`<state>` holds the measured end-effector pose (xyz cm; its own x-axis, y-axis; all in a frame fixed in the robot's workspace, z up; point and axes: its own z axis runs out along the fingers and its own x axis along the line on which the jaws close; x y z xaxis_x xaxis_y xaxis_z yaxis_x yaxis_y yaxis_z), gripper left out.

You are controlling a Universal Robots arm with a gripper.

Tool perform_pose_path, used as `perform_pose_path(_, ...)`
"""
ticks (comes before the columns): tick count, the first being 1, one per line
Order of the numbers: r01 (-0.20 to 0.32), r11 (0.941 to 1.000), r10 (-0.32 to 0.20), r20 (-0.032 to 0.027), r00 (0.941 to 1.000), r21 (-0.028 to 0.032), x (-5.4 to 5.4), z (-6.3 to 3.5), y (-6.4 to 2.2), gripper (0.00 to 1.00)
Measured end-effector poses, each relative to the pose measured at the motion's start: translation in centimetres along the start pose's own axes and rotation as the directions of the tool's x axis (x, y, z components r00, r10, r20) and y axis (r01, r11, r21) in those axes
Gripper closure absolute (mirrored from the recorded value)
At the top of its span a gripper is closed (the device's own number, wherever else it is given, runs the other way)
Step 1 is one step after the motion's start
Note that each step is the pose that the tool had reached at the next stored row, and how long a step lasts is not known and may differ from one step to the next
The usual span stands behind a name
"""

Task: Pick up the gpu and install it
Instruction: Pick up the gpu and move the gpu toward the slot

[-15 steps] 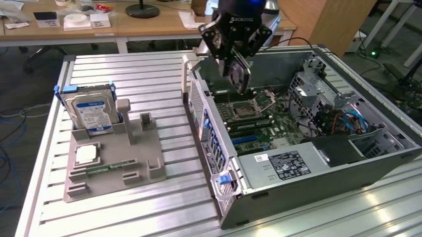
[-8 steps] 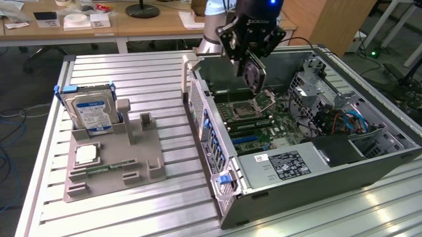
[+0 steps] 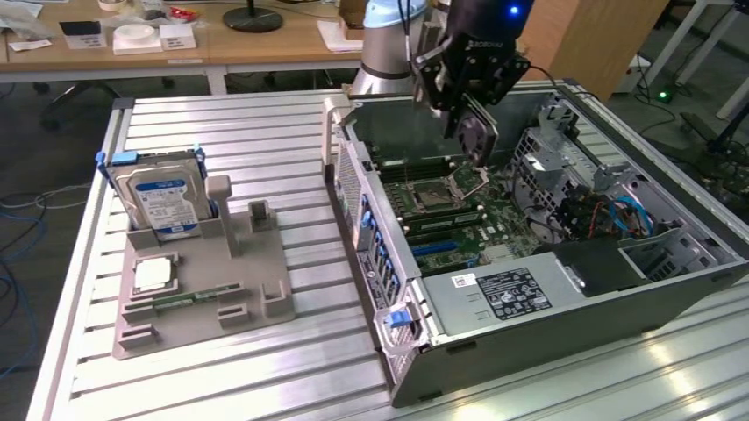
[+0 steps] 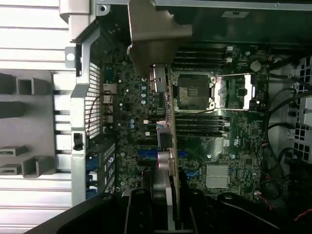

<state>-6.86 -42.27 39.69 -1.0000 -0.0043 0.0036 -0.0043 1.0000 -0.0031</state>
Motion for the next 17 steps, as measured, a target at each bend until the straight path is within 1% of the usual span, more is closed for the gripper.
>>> perform_pose_path(5,0.0,1.0,0.0,0.0004,1.0,0.0002,-2.0,0.37,0.0,0.7)
perform_pose_path(9,0.0,1.0,0.0,0.0026,1.0,0.0007,-3.0,0.69,0.01,0.7)
perform_pose_path(12,0.0,1.0,0.0,0.0041,1.0,0.0009,-4.0,0.88,0.02,0.7)
perform_pose_path(17,0.0,1.0,0.0,0.0056,1.0,0.0009,-6.0,1.11,0.05,0.7)
